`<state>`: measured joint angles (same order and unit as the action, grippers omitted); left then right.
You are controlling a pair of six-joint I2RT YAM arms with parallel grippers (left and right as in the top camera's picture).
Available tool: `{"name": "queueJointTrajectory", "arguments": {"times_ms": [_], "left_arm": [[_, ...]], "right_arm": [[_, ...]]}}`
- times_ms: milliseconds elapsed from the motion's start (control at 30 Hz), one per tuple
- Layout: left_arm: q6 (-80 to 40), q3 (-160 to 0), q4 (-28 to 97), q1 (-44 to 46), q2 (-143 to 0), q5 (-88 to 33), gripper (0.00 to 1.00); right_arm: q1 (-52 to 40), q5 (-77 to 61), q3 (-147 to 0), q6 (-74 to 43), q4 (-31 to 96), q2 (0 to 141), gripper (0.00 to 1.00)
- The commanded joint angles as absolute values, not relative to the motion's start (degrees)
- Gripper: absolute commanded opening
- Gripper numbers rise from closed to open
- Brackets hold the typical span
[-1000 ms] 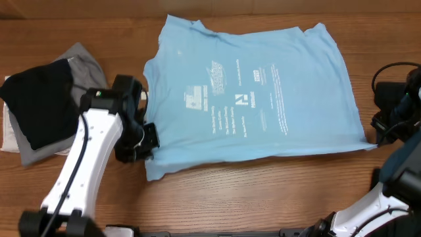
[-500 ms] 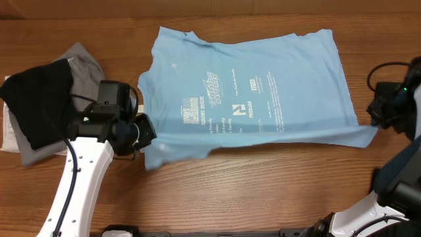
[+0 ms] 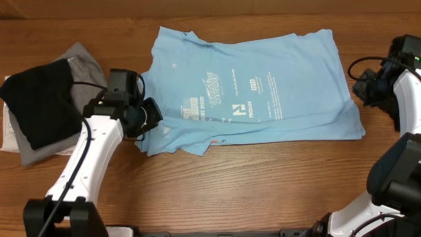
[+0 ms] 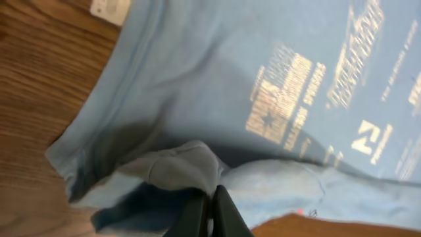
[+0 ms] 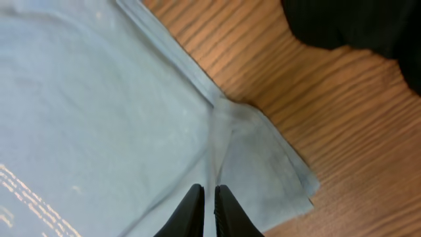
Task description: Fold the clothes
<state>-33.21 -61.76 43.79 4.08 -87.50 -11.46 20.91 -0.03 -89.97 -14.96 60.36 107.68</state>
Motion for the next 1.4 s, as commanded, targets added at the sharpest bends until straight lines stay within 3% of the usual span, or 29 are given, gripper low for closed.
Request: {"name": "queueJointTrajectory", "arguments": {"times_ms": [0, 133, 200, 433, 1033, 1167, 1367], "left_arm": [[-36.49, -61.17, 41.76, 3.64, -89.34, -7.68, 0.04], [-38.06, -61.17, 38.92, 3.66, -91.0, -8.05, 0.04], [-38.39, -61.17, 38.94, 3.66, -91.57, -8.95, 0.04], [-38.15, -61.17, 39.64, 3.66, -91.94, -9.89, 0.04], [-37.3, -61.17, 40.21, 3.66, -91.94, -9.93, 0.04], [-37.28, -61.17, 40.18, 3.66, -91.94, -9.91, 0.04], [-37.28, -61.17, 40.21, 3.66, -91.94, -9.91, 0.04]], "right_arm": [[20.91, -0.08, -89.93, -14.76, 58.92, 106.76, 0.1], [20.91, -0.05, -89.93, -14.72, 58.83, 106.78, 0.11], [20.91, 0.73, -89.93, -14.72, 59.94, 106.8, 0.18], [20.93, 2.87, -89.93, -14.79, 62.04, 108.18, 0.23], [20.88, -0.38, -89.93, -16.75, 61.06, 121.49, 0.23], [20.88, -0.6, -89.93, -16.73, 60.93, 121.49, 0.41], [20.91, -3.86, -89.97, -16.69, 60.86, 121.47, 0.4]]}}
